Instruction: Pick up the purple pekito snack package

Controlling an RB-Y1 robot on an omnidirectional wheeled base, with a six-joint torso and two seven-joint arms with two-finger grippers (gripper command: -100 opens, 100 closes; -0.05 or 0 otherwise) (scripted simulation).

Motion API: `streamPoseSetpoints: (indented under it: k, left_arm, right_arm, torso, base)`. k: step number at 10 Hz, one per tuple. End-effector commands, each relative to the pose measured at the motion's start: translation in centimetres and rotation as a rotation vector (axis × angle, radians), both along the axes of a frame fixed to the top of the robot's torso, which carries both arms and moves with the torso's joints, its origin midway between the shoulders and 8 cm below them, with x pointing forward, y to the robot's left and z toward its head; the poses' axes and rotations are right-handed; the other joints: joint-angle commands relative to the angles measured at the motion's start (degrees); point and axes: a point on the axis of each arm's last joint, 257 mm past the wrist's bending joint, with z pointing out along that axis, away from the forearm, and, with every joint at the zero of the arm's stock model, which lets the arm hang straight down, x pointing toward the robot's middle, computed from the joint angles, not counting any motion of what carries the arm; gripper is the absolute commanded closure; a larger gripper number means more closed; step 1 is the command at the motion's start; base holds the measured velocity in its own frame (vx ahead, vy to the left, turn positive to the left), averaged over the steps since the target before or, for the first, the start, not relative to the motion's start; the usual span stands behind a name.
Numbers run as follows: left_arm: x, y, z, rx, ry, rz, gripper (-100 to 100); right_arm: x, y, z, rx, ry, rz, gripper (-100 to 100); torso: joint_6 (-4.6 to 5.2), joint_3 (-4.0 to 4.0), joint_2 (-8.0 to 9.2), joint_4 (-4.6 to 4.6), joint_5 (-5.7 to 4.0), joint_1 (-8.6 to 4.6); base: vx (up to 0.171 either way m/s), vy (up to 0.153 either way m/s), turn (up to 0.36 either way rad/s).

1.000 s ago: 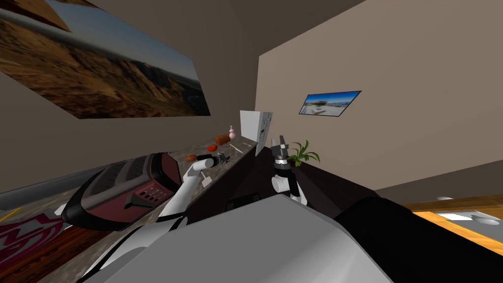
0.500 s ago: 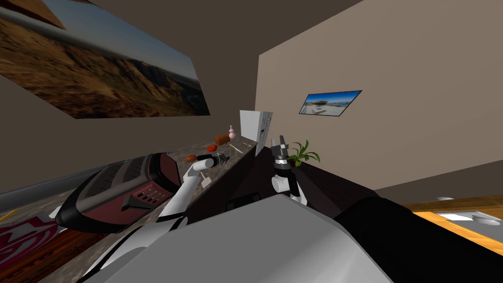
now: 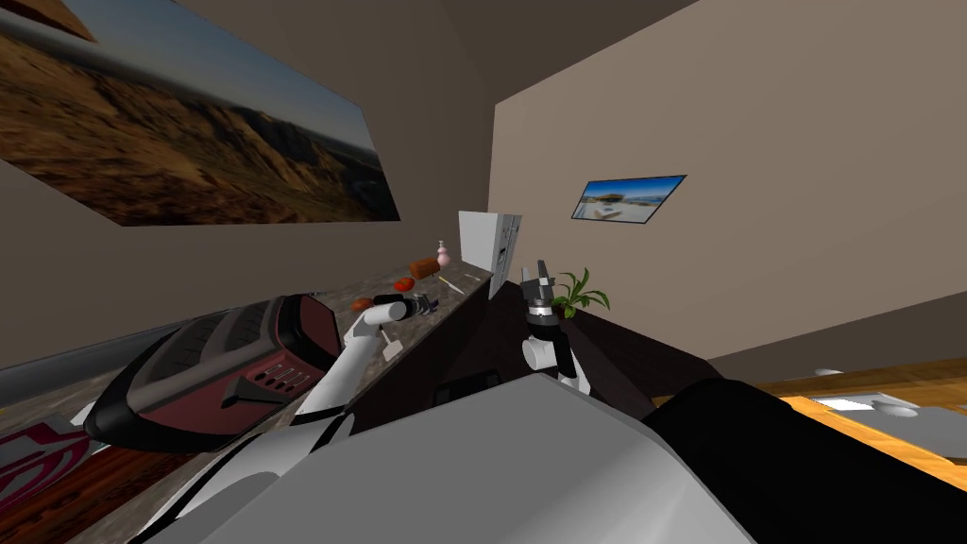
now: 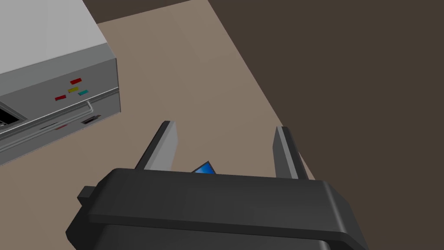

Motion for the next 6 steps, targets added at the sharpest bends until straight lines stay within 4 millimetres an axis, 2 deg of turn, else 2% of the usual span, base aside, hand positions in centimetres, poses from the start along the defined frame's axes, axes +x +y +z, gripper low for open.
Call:
streamPoseSetpoints:
  k: [1,6]
  left_arm:
    - [-0.1,1.4,0.2,0.022,0.024,0.01,-100]
    - [-0.7,6.5,1.5,0.1,0.106,0.063,-100]
  right_arm:
    - [0.0,0.0,0.0,0.0,0.0,0.0,0]
    - [0.0,0.0,0.0,0.0,0.0,0.0,0]
  torso:
    - [0.0,0.0,0.0,0.0,0.0,0.0]
    - [-0.01,-0.04,-0.07,-0.01,-0.01,-0.04]
  base:
    - [-0.036,-0.039,-0.036]
    - [-0.023,-0.056,-0.035]
